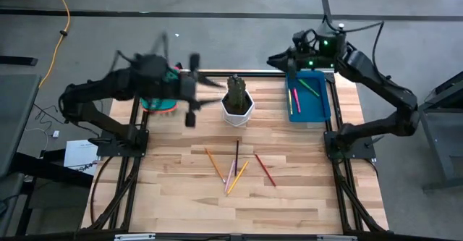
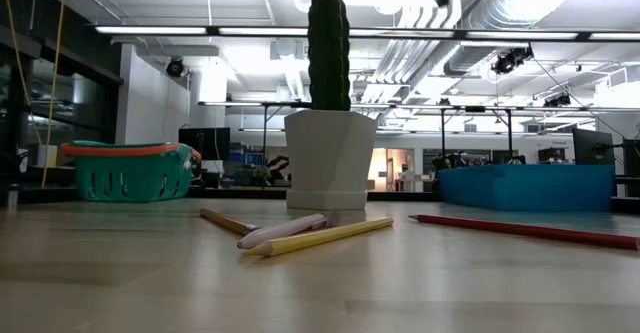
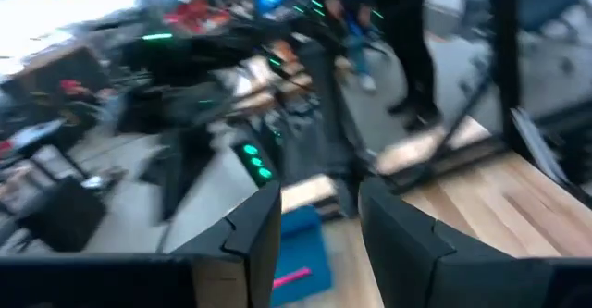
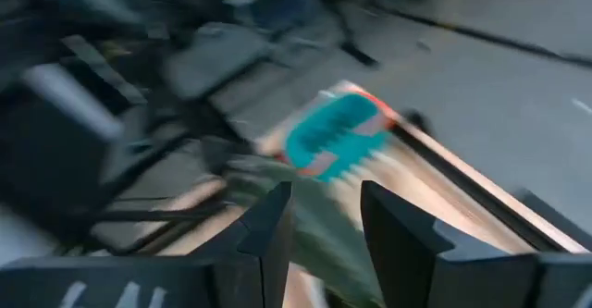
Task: Sort pens & pencils
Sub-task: Put the pink pen into the blue bin
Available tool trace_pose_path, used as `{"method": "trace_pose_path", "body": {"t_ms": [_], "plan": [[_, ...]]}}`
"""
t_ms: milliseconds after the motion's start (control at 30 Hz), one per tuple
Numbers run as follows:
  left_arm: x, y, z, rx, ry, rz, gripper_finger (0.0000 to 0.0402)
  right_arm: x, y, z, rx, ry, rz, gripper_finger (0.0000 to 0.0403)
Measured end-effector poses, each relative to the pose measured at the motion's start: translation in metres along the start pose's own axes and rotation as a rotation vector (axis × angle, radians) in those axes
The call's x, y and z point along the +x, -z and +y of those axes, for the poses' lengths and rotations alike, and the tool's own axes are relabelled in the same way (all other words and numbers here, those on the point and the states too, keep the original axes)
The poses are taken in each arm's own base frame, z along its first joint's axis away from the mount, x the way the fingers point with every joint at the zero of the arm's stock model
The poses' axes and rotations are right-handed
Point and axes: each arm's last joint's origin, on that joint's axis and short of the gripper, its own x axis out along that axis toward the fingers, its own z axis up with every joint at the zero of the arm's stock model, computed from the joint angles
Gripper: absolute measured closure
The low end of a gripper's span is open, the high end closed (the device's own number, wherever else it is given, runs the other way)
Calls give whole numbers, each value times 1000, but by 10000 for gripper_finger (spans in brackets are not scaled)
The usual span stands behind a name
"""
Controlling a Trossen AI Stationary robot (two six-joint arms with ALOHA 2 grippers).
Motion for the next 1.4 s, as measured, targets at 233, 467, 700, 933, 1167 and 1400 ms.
{"method": "trace_pose_path", "body": {"t_ms": [233,467,700,933,1167,1400], "plan": [[-49,-1,39,-94,-178,-48,268,13,10,62,-161,-282,-28,281],[-78,18,65,-197,-279,59,268,16,36,105,-174,-439,96,281],[-80,47,68,-306,-188,227,268,17,61,141,-133,-499,197,281],[-64,87,51,-370,-40,432,268,40,95,164,-59,-428,347,281],[-50,130,29,-422,153,522,268,80,131,175,52,-281,454,281],[-65,163,2,-412,264,592,268,117,157,182,202,-229,484,281]]}}
